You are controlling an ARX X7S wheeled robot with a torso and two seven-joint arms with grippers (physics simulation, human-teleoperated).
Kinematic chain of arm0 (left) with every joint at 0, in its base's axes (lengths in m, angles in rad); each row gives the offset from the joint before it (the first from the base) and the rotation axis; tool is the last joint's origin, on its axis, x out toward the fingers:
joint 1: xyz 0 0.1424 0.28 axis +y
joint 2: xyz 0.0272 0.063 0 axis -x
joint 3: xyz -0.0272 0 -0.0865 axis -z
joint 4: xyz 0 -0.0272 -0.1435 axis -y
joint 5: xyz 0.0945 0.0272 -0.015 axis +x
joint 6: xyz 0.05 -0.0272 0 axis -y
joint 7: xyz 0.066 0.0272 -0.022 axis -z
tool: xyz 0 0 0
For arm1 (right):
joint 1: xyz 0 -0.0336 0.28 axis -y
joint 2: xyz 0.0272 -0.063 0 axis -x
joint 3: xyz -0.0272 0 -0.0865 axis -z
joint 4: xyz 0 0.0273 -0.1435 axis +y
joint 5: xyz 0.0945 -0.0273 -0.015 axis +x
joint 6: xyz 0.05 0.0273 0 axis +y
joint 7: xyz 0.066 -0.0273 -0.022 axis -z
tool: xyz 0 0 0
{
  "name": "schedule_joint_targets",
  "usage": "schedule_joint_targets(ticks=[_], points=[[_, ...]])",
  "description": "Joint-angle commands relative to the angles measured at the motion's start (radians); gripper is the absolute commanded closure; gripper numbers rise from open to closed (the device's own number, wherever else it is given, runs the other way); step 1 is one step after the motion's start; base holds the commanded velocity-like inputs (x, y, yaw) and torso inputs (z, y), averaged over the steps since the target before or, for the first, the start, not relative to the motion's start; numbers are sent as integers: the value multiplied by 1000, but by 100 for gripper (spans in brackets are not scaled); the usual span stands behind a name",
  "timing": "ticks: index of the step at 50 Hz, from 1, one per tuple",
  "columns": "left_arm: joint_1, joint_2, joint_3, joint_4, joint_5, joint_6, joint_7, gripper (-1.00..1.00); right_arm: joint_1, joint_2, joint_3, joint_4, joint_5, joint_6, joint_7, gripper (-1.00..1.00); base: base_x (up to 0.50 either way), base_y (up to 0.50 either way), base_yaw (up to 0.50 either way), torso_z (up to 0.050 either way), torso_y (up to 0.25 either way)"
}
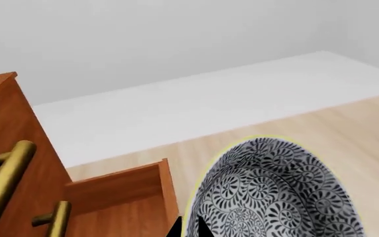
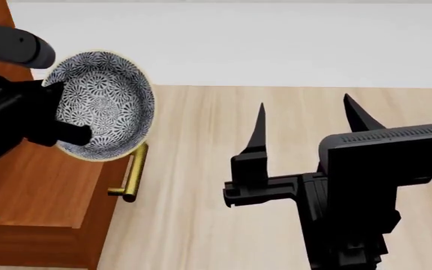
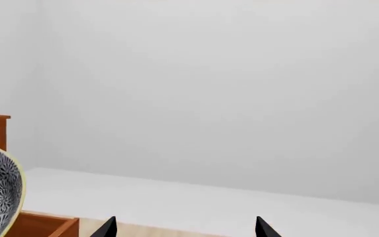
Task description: Put the bowl in the bottom drawer of the cabinet.
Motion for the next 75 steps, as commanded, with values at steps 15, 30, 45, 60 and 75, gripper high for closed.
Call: schedule_joint_targets(ticks=[15,30,45,60,75], points=[[-65,0,71,-51,137,28,-4,100,-5,7,-5,24,-4,-45,-25,-100,0,0,0,0,0],[-76,-2,125,-66,211,44,-13,100,-10,11,-14,30,1,-55,-35,-100,0,0,0,0,1],[-81,9,191,-111,304,84,-10,100,-16,19,-6,24,8,-65,-37,-100,0,0,0,0,1],[-73,7,250,-167,394,137,1,100,-19,26,-1,20,10,-70,-32,-100,0,0,0,0,0],[-61,15,294,-250,471,202,17,100,-19,30,1,24,12,-75,-28,-100,0,0,0,0,1]])
